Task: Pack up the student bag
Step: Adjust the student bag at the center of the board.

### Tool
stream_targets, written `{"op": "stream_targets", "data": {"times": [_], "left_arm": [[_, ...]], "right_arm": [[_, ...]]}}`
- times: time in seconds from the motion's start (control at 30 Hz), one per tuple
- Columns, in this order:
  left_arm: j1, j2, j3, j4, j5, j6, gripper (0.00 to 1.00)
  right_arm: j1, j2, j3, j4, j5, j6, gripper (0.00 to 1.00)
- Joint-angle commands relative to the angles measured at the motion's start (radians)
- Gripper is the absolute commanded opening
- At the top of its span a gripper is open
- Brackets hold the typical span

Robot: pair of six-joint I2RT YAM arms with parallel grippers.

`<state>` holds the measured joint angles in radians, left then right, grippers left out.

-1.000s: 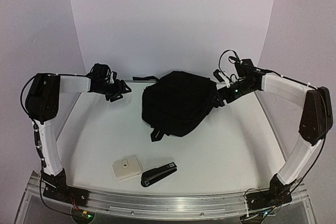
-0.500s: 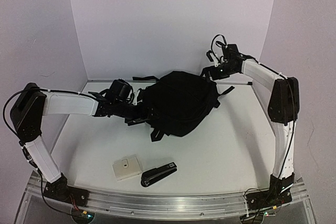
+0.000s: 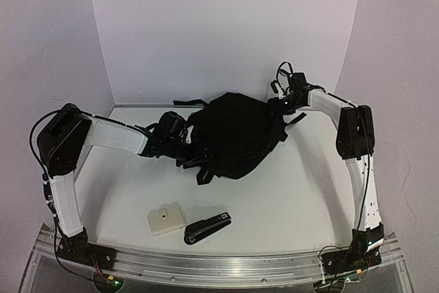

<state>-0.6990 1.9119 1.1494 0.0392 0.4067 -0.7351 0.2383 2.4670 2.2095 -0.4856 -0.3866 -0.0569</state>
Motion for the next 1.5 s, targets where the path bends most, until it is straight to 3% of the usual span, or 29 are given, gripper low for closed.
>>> {"op": "stream_targets", "data": {"times": [0.0,0.07,0.2,0.37,0.5,0.67,0.73,0.87,1.0,1.17,1.33,1.47], "left_arm": [[0.095,-0.007,0.007,0.061,-0.005,-0.062,0.45],[0.139,-0.01,-0.01,0.079,0.016,-0.079,0.35],[0.209,-0.001,0.004,0.07,0.039,-0.056,0.26],[0.267,0.075,0.139,-0.027,0.066,0.026,0.28],[0.309,0.145,0.263,-0.094,0.111,0.079,0.32],[0.312,0.135,0.347,-0.174,0.108,0.156,0.46],[0.312,0.094,0.321,-0.179,0.088,0.162,0.6],[0.291,-0.044,0.208,-0.163,0.036,0.169,0.72],[0.25,-0.182,0.095,-0.172,-0.016,0.17,0.75],[0.179,-0.267,-0.071,-0.08,-0.008,0.058,0.8],[0.09,-0.203,-0.116,-0.013,-0.006,0.007,0.84],[0.086,-0.14,-0.115,0.04,0.009,-0.019,0.84]], "right_arm": [[0.005,-0.098,-0.154,-0.024,-0.114,-0.015,0.57],[0.005,-0.184,-0.276,-0.023,-0.143,-0.029,0.56],[0.006,-0.338,-0.488,-0.02,-0.216,-0.047,0.53],[0.051,-0.543,-0.808,-0.023,-0.345,-0.072,0.5],[0.148,-0.683,-0.959,-0.052,-0.369,-0.12,0.51],[0.147,-0.808,-0.911,-0.133,-0.333,-0.164,0.58],[0.131,-0.832,-0.873,-0.135,-0.259,-0.181,0.63],[0.132,-0.826,-0.802,-0.133,-0.185,-0.203,0.69],[0.191,-0.808,-0.75,-0.133,-0.132,-0.238,0.68],[0.214,-0.72,-0.72,-0.133,0.032,-0.256,0.73],[0.215,-0.635,-0.753,-0.131,0.101,-0.273,0.76],[0.215,-0.622,-0.812,-0.135,0.02,-0.26,0.75]]}}
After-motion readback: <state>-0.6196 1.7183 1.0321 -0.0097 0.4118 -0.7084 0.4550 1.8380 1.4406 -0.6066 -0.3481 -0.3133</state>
